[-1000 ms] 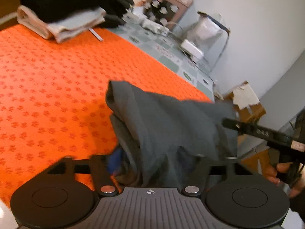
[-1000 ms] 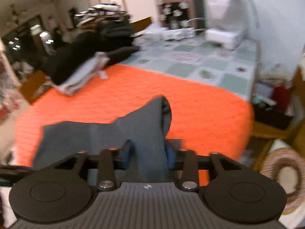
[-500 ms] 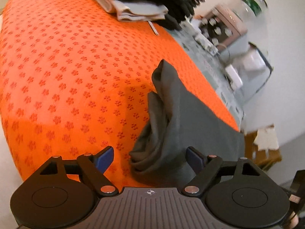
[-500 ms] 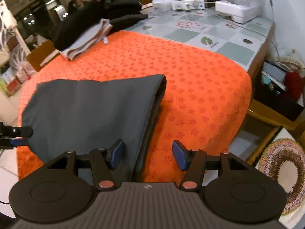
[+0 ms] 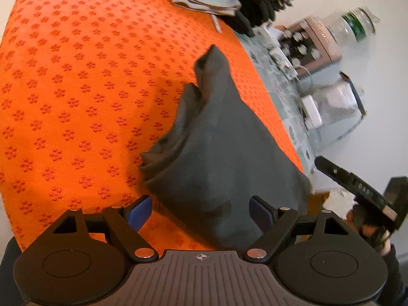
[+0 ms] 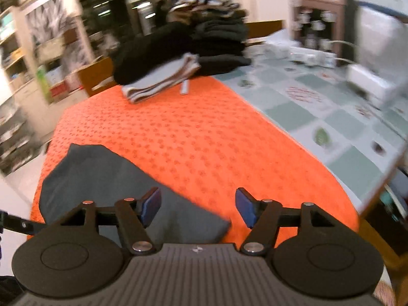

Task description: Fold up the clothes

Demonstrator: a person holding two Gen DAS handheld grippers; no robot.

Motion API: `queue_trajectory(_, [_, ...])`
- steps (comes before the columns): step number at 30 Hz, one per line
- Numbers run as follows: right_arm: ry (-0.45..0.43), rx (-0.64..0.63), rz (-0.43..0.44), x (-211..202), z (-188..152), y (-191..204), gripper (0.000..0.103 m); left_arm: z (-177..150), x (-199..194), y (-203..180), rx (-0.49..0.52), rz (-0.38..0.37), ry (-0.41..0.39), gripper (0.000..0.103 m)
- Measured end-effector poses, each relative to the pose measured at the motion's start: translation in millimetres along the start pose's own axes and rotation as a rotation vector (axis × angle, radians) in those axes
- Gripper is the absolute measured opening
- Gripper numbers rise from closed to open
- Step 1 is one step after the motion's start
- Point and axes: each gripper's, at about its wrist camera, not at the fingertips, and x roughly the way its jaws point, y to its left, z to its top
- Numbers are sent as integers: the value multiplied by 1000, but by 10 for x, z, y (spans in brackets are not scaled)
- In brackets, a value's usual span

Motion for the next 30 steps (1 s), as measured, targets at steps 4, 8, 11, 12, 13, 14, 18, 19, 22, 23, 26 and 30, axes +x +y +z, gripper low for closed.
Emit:
queue_trajectory(4, [108,9,139,489,209,-203,84,-13,55,49,-40,12,-15,85])
queue_trajectory(8, [222,14,239,827,171,-271,84,26,104,48,-48,-3,-31,81])
queue_trajectory(11, [264,31,283,883,64,-262,84,51,140,-8,-26,-5,-45,66])
queue_trajectory(12, [270,46,293,867,34,-263,83,55,128,-28,-10,-8,-58,57])
queue_trajectory(13, [276,62,303,851,3,-265,80,64,111,-58,13,-8,-74,48])
queue_trajectory(14, [282,78,314,836,-28,-266,73,83,99,-88,38,-1,-84,46])
queue_trajectory(18, [304,141,355,766,-152,-271,45,249,97,-183,100,37,-110,42])
queue_trajectory(19, [304,156,362,710,-191,-270,43,308,104,-191,103,42,-113,41])
queue_trajectory(22, [299,190,374,542,-331,-204,37,489,130,-223,138,59,-116,41])
queue_trajectory(23, [298,205,375,495,-384,-174,37,555,146,-235,153,63,-115,41])
queue_trajectory(26, [288,248,378,367,-581,-23,37,750,209,-267,201,72,-105,41])
queue_trajectory(30, [251,287,362,242,-808,258,39,973,349,-307,273,74,-70,41])
